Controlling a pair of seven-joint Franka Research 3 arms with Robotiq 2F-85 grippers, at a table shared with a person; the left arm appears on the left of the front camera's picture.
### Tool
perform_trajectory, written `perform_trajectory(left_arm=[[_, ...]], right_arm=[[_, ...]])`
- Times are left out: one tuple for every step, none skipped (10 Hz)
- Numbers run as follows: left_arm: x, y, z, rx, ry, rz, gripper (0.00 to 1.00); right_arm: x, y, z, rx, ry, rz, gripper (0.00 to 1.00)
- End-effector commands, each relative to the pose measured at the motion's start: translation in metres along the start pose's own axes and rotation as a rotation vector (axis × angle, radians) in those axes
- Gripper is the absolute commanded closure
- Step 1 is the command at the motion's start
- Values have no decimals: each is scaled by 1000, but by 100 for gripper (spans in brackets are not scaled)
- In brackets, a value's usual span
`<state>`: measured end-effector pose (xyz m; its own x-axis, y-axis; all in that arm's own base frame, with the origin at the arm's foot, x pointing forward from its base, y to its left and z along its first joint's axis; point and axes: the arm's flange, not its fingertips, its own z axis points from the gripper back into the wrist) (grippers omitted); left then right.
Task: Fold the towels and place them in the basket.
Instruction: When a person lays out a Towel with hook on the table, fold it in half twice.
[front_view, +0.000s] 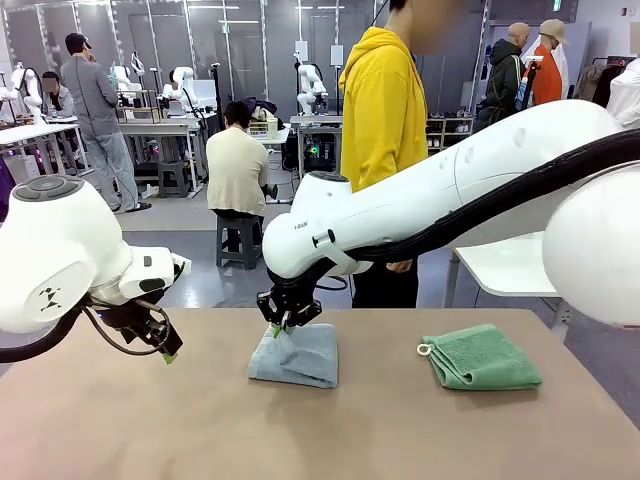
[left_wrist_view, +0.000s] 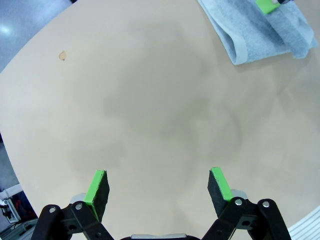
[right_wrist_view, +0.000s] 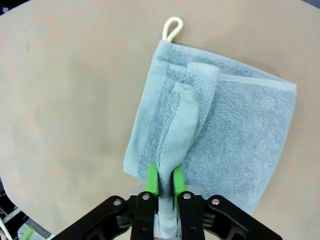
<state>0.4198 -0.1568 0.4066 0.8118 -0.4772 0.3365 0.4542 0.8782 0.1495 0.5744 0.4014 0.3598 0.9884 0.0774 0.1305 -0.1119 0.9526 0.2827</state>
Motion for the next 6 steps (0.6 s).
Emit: perform_trajectory(left_arm=[[4, -1, 0, 5, 10, 14, 0], [4, -1, 0, 5, 10, 14, 0], [4, -1, 0, 5, 10, 14, 0], [4, -1, 0, 5, 10, 14, 0], [4, -1, 0, 5, 10, 14, 0], [4, -1, 0, 5, 10, 14, 0]], right_arm=[[2, 2, -1, 24, -55, -48, 35], [3, 0, -1, 31, -58, -53, 32], [3, -1, 1, 40, -63, -51, 3], [3, -1, 3, 49, -67, -46, 1], [3, -2, 4, 54, -60, -42, 0], [3, -4, 6, 60, -55, -47, 0]])
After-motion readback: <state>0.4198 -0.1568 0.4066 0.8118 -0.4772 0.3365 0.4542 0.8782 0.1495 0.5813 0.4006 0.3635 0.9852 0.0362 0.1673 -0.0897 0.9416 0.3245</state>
